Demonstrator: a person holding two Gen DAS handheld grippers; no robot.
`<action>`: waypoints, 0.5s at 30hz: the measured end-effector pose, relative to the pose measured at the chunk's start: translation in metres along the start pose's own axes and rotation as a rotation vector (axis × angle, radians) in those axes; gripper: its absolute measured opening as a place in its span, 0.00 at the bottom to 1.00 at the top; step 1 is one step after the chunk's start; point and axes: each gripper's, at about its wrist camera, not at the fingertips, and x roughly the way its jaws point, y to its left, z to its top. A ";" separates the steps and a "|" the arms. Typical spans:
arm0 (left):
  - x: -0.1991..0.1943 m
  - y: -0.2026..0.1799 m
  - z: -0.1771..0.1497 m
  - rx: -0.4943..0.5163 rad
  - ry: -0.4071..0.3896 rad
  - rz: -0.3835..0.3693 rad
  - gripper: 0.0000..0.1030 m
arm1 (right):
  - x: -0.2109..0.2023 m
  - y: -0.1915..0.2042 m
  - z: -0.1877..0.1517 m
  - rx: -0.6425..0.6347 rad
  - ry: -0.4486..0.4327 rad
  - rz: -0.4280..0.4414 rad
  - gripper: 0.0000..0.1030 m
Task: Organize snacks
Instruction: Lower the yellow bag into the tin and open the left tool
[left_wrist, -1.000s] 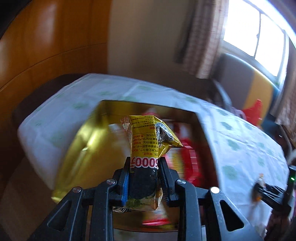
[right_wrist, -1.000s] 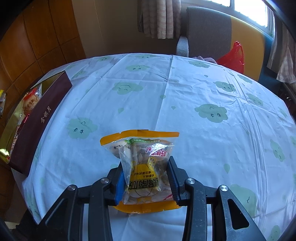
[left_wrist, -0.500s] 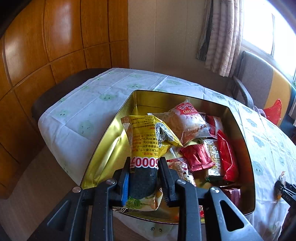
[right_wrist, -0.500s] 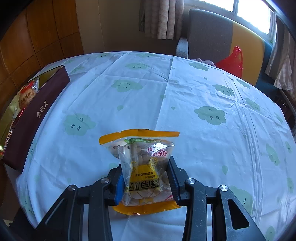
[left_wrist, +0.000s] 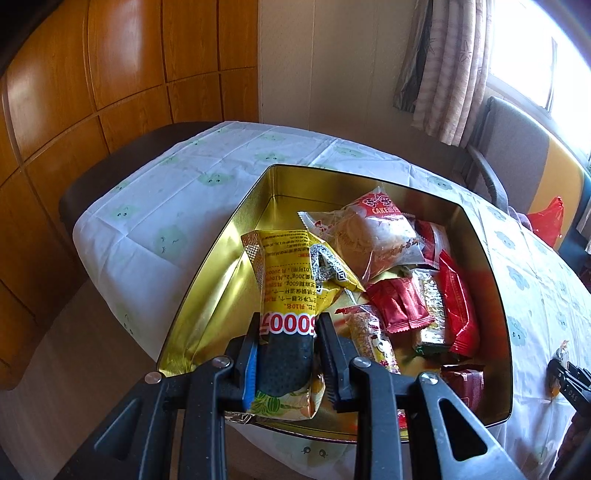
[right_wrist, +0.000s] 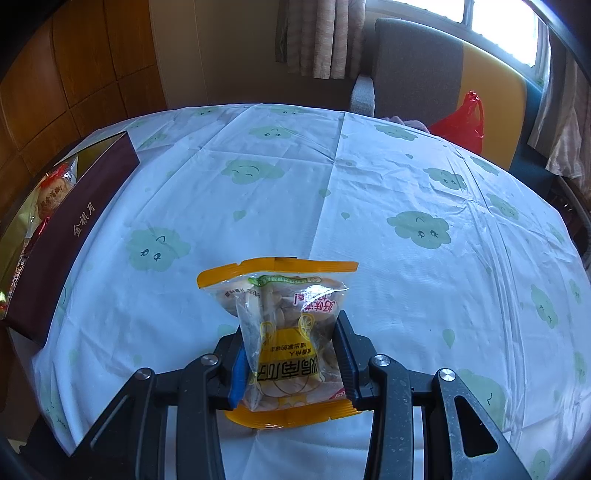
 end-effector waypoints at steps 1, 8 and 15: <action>0.000 0.001 0.000 -0.001 0.002 -0.001 0.27 | 0.000 0.000 0.000 0.001 0.000 0.001 0.40; 0.008 0.014 0.010 -0.062 0.048 -0.069 0.27 | 0.000 0.000 0.000 0.002 -0.001 0.000 0.40; 0.011 0.020 0.021 -0.090 0.054 -0.123 0.27 | 0.000 0.000 0.001 0.005 -0.002 0.001 0.40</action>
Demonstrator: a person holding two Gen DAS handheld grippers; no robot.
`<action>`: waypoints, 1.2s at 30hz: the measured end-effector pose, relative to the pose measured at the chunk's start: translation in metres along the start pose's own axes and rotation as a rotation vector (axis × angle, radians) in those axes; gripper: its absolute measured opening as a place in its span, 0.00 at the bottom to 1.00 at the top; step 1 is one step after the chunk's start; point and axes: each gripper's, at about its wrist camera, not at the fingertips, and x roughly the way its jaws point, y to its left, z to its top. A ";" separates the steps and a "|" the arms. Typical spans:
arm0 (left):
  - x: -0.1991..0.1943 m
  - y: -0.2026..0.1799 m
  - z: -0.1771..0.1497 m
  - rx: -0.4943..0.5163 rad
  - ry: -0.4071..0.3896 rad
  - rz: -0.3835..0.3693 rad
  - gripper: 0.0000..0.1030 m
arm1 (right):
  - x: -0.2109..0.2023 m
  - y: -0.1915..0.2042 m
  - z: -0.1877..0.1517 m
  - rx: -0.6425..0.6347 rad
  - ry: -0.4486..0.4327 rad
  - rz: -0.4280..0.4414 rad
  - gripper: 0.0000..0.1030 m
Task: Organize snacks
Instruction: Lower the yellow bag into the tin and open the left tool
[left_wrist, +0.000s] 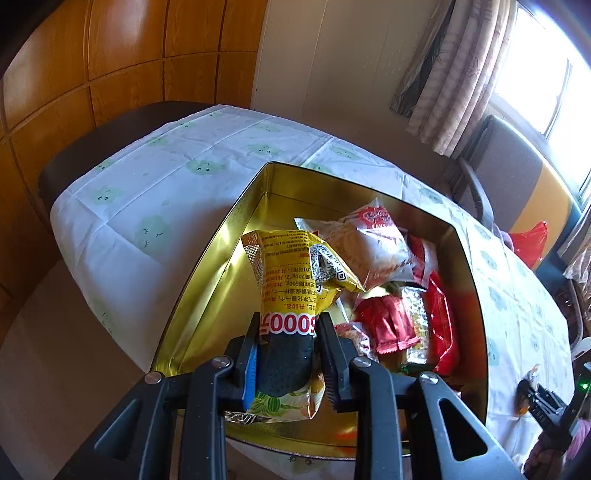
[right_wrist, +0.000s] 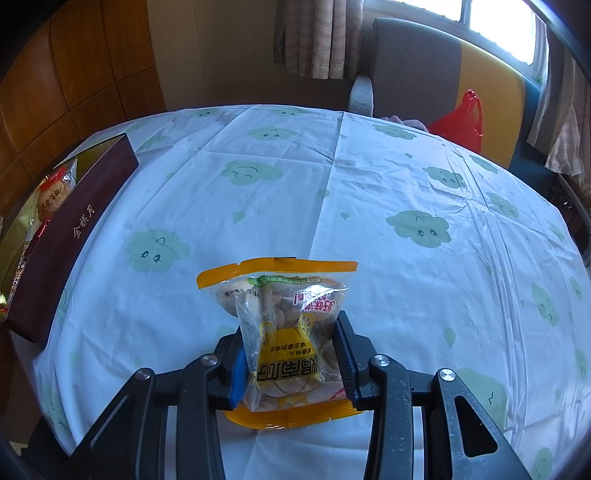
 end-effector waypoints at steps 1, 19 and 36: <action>0.001 0.000 0.001 0.000 0.003 -0.008 0.27 | 0.000 0.000 0.000 0.000 0.001 0.000 0.40; 0.022 -0.014 0.013 0.021 0.037 -0.010 0.27 | 0.000 0.000 0.000 0.007 -0.001 -0.001 0.40; 0.043 -0.030 0.007 0.076 0.081 0.068 0.36 | 0.000 0.000 0.000 0.014 -0.001 -0.002 0.41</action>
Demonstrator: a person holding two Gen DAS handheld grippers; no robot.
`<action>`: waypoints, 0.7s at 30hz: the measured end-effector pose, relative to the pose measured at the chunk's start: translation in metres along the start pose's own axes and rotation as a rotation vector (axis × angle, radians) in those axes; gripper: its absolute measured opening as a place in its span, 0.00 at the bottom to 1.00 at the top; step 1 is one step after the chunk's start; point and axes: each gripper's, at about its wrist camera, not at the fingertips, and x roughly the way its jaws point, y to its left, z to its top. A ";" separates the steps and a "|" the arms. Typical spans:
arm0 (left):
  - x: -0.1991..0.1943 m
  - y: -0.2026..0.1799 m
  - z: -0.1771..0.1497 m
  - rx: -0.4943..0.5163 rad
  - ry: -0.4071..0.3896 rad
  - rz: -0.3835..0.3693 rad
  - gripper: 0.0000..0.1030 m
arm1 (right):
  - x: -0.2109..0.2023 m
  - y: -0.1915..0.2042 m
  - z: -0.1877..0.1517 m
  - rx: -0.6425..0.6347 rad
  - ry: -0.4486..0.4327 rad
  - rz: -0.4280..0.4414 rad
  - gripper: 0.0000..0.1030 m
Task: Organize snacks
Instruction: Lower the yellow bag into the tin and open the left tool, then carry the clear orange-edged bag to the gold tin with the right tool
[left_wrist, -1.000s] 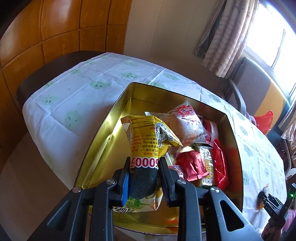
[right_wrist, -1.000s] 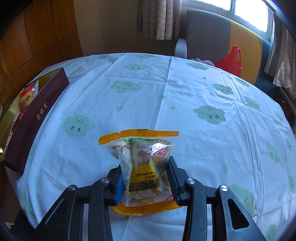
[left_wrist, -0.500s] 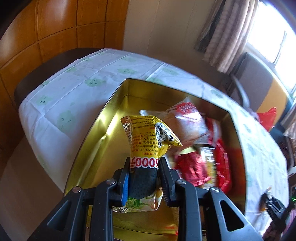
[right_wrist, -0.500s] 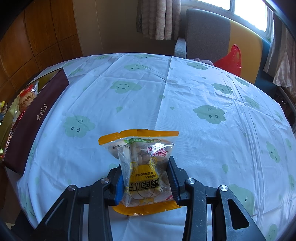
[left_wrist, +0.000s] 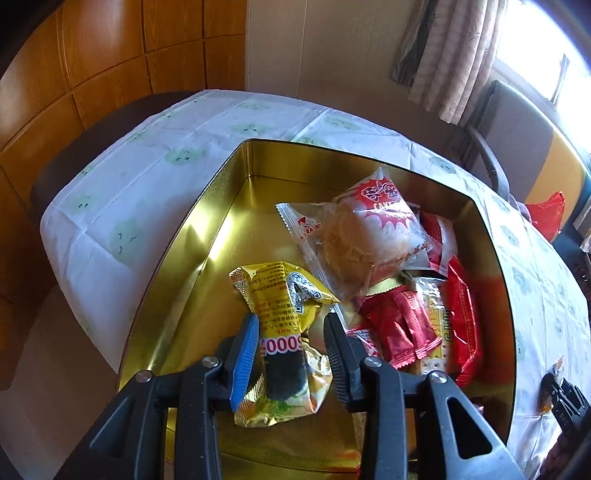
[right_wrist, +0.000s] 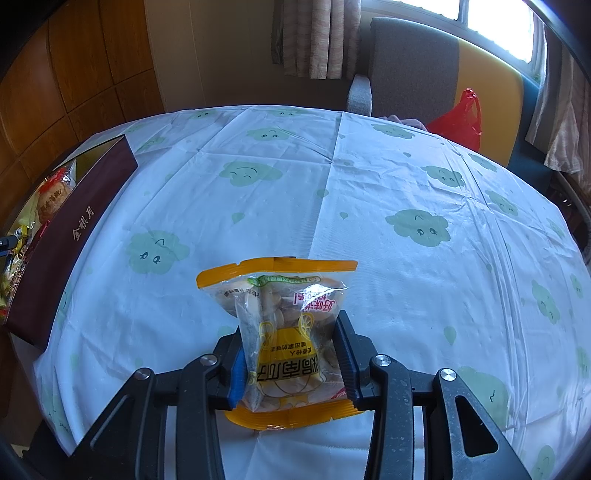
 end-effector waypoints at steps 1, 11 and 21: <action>-0.004 -0.001 -0.002 0.002 -0.007 -0.005 0.36 | 0.000 0.000 0.000 0.002 0.000 -0.001 0.41; -0.022 -0.014 -0.013 0.043 -0.043 -0.015 0.36 | 0.000 0.001 -0.001 0.001 -0.001 -0.006 0.41; -0.032 -0.022 -0.022 0.062 -0.053 -0.033 0.36 | -0.001 0.001 -0.001 0.003 -0.001 -0.003 0.40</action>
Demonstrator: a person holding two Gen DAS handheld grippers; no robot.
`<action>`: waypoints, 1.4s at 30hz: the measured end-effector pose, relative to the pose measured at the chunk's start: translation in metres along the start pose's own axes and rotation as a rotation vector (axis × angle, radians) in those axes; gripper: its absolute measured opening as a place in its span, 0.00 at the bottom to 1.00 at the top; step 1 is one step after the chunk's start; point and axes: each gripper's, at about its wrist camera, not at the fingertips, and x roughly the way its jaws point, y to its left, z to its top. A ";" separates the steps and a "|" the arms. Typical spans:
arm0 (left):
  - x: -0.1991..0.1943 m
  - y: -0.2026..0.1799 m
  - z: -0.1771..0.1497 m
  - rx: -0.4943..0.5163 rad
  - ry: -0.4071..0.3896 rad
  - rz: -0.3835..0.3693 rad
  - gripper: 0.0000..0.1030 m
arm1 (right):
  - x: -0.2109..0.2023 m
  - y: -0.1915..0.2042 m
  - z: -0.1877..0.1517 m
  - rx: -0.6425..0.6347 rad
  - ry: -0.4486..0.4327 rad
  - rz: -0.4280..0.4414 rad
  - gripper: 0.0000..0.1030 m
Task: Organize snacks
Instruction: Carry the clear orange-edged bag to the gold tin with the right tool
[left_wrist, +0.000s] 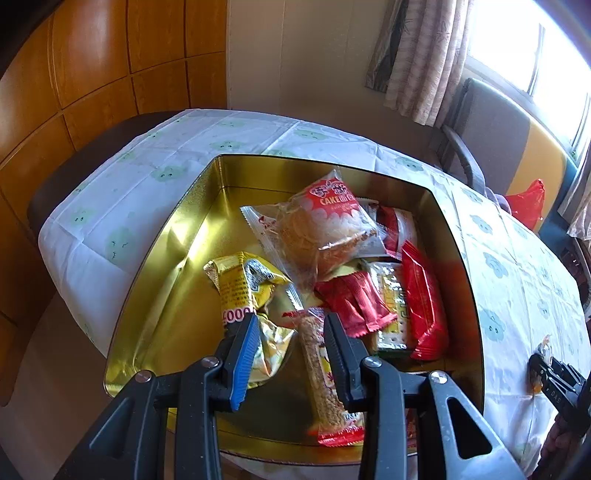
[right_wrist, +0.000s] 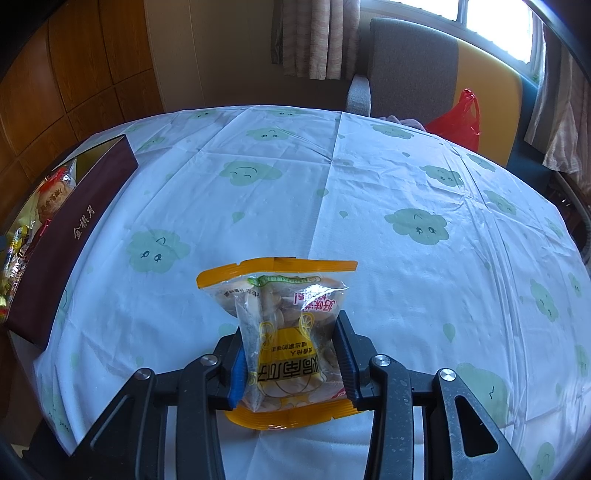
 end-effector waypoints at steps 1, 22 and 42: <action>0.000 -0.001 -0.001 0.001 0.002 -0.002 0.36 | 0.000 0.000 0.000 0.001 0.000 0.001 0.40; -0.011 0.001 -0.018 0.004 -0.020 0.011 0.36 | -0.008 0.039 -0.002 -0.040 0.030 0.144 0.35; -0.021 0.034 -0.016 -0.060 -0.074 0.105 0.35 | -0.059 0.153 0.044 -0.212 -0.031 0.485 0.33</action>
